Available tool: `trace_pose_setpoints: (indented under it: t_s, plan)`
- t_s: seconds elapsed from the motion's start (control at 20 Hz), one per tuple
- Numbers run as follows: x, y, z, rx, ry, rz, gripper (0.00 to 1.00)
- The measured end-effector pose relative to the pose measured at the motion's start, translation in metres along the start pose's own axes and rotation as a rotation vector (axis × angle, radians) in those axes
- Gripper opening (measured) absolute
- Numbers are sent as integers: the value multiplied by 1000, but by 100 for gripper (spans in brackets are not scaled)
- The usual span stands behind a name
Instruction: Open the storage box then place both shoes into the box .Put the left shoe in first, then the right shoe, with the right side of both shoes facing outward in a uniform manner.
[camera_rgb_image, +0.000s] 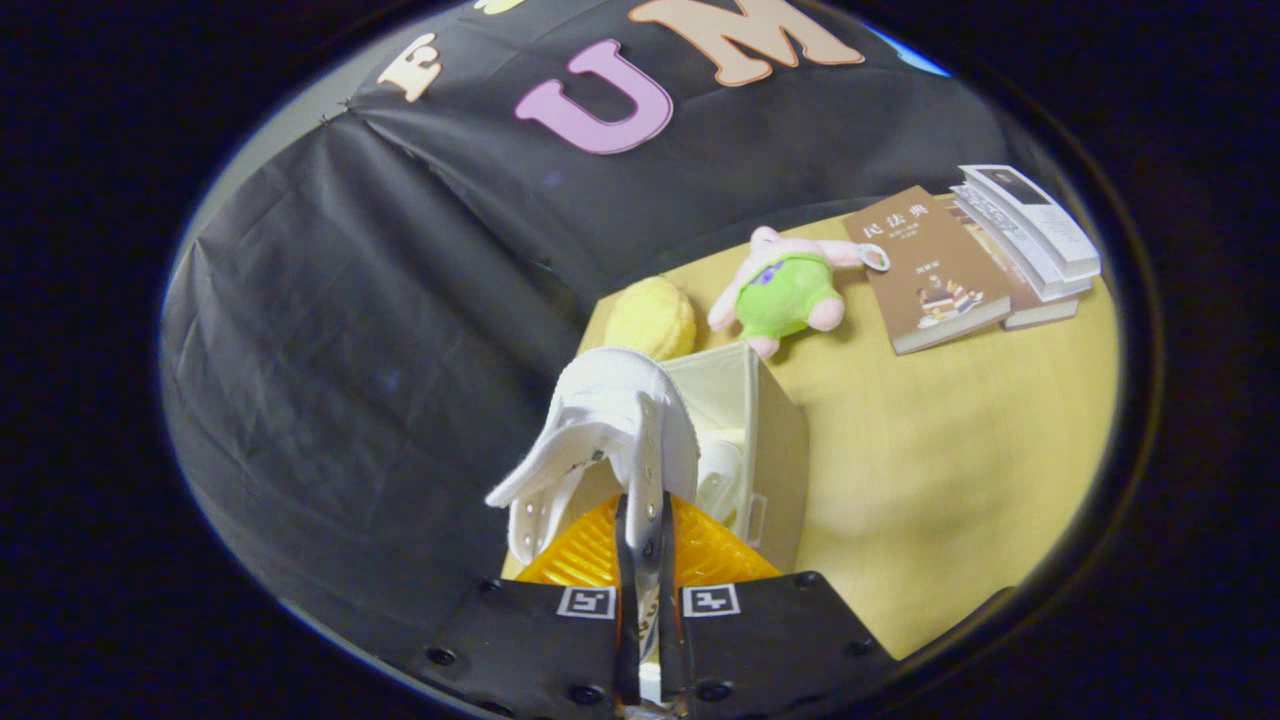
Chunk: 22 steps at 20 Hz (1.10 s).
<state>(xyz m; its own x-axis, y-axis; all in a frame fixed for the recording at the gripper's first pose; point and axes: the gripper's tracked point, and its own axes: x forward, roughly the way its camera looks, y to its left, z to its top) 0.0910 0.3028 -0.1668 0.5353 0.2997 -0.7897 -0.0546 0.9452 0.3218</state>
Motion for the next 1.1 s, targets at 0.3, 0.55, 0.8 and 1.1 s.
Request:
trace_pose_setpoints:
  t_s: [0.3,0.55,0.8,1.1]
  plan:
    - [18,-17,-9,50,39,-23,11]
    - [-13,-3,-2,88,5,71,25]
    - [-33,-31,-7,42,-12,68,60]
    - [-55,-72,5,-77,-137,75,100]
